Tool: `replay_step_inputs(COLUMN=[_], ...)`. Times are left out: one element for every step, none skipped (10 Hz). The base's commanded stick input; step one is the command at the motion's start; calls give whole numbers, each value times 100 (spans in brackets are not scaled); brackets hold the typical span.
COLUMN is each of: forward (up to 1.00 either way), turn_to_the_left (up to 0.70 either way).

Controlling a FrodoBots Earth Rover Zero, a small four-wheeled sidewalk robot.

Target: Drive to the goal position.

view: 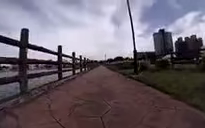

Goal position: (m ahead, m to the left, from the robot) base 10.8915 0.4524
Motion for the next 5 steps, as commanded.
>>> replay_step_inputs(forward=[70,70,70,70,70], turn_to_the_left=[-24,-24,-24,8,11])
